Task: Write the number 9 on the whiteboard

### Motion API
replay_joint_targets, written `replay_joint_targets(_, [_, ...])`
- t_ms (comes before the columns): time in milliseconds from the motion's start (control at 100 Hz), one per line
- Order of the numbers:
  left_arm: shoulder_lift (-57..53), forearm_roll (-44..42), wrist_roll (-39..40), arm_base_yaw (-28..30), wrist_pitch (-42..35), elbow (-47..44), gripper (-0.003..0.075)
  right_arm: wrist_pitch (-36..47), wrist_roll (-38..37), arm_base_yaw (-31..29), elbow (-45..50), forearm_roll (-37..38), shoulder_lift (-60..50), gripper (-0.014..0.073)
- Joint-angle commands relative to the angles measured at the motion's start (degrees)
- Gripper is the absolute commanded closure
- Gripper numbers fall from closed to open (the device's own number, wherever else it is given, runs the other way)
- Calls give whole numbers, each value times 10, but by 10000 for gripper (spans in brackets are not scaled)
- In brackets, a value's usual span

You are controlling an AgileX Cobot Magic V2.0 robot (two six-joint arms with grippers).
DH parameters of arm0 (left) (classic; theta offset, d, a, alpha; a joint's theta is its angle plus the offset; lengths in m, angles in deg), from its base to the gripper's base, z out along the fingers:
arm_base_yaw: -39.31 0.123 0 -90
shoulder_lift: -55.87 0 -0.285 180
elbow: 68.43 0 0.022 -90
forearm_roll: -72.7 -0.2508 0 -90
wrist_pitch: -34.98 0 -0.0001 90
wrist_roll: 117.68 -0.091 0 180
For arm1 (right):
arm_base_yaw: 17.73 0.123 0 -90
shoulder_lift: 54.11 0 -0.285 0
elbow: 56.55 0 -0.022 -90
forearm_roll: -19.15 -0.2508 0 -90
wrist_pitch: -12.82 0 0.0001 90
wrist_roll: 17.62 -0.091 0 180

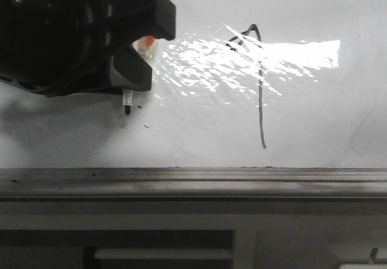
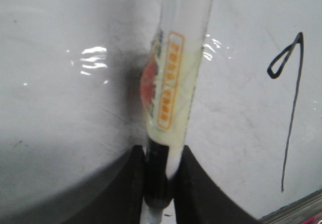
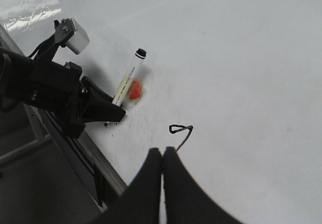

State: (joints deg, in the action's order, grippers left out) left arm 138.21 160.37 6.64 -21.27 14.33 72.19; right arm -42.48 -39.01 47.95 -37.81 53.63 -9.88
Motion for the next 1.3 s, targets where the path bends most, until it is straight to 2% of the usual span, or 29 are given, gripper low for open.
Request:
replay_joint_targets(0, [9,6,-2,1,-36,13,739,36,-3,1,-13,29,1,652])
replay_joint_targets(50, [11,19,-2,1,-37,12,728,36,-3,1,-13,29,1,652])
replay_joint_targets(100, [11,32,-2,1,-39,12,685,36,-3,1,-13,29,1,652])
replay_joint_targets(220, [11,54,-2,1,-44,12,479,36,-12,1,-13,29,1,652])
replay_joint_targets(270, [11,59,-2,1,-46,12,419,36,-17,1,-13,29,1,652])
replay_joint_targets(320, [11,60,-2,1,-48,12,391,37,-22,1,-13,29,1,652])
replay_joint_targets(470, [10,60,-2,1,-55,12,372,37,-27,1,-13,28,1,652])
replay_joint_targets(520, [9,60,-2,1,-55,14,332,37,-27,1,-13,28,1,652])
replay_joint_targets(640, [-8,60,-2,1,-20,15,163,30,-27,1,-11,28,1,651])
replay_joint_targets(710, [-32,60,-3,-2,3,15,130,18,-27,1,-4,35,-7,650])
replay_joint_targets(870, [-119,59,-44,-35,6,-2,141,25,-48,1,65,79,-72,634])
replay_joint_targets(940, [-165,59,-85,-56,-2,-20,185,45,-59,1,112,107,-118,634])
replay_joint_targets(1030, [-227,59,-114,-81,-2,-51,331,60,-75,1,179,155,-182,634])
replay_joint_targets(1190, [-315,57,-132,-109,6,-116,733,74,-77,1,283,188,-288,634])
replay_joint_targets(1290, [-350,54,-132,-111,6,-144,741,107,-77,1,320,185,-330,634])
